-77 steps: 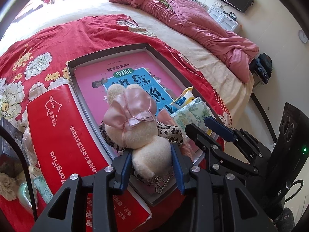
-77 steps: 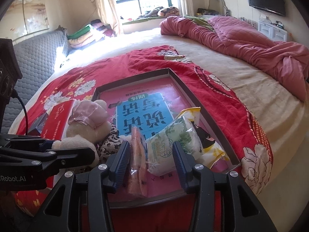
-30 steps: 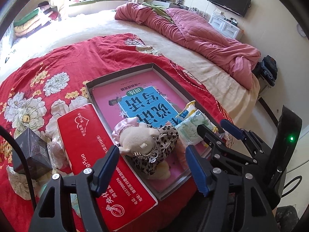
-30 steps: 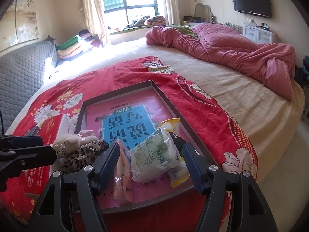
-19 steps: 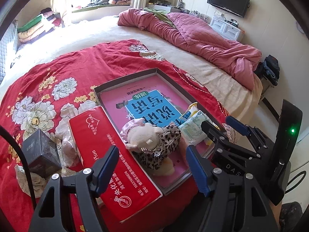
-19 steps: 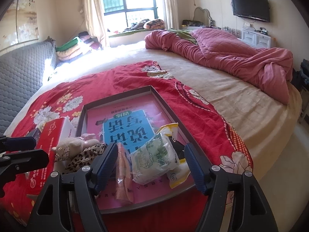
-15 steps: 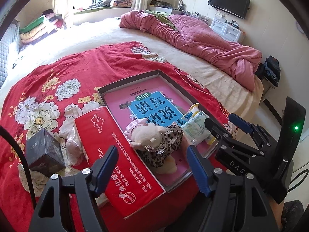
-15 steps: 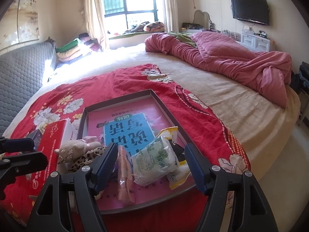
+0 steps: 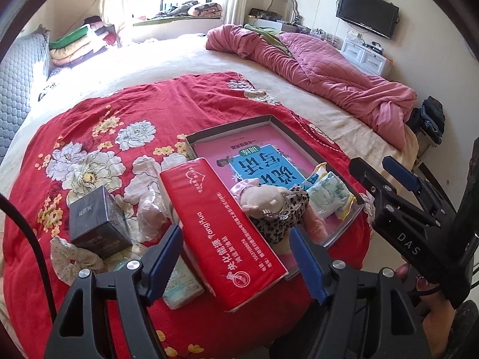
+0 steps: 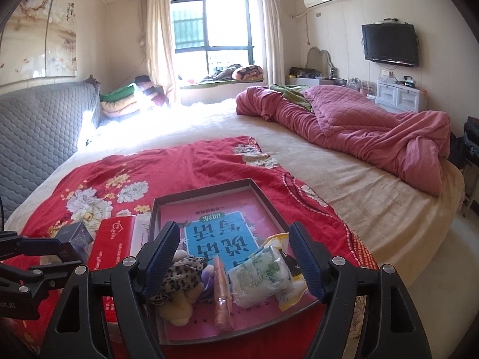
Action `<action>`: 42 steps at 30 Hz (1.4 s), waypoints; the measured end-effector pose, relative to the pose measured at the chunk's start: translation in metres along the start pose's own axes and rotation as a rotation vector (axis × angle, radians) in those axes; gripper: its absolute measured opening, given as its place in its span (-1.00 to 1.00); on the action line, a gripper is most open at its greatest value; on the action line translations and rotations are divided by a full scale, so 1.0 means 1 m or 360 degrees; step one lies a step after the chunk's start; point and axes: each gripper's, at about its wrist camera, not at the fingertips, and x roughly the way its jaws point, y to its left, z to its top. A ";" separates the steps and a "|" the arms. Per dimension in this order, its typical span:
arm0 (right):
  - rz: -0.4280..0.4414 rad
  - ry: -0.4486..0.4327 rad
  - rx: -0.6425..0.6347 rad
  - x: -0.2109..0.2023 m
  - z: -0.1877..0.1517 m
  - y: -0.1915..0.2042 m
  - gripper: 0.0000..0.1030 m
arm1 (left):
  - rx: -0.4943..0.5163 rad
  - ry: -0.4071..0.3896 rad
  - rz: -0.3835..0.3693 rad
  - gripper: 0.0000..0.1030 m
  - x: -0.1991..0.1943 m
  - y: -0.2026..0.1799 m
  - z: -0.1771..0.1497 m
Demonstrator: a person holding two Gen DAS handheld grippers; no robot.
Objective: Organize soft objects
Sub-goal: 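Move both open tools back over the remaining pile on the quilt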
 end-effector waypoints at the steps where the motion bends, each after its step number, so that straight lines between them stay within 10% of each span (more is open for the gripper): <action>1: 0.0004 -0.0002 -0.0006 -0.001 0.001 0.003 0.49 | -0.0009 -0.0008 0.0007 0.41 -0.004 0.003 -0.001; 42: 0.0296 -0.0105 -0.0425 -0.052 0.015 0.116 0.50 | -0.0507 -0.0145 0.0299 0.45 -0.101 0.168 -0.052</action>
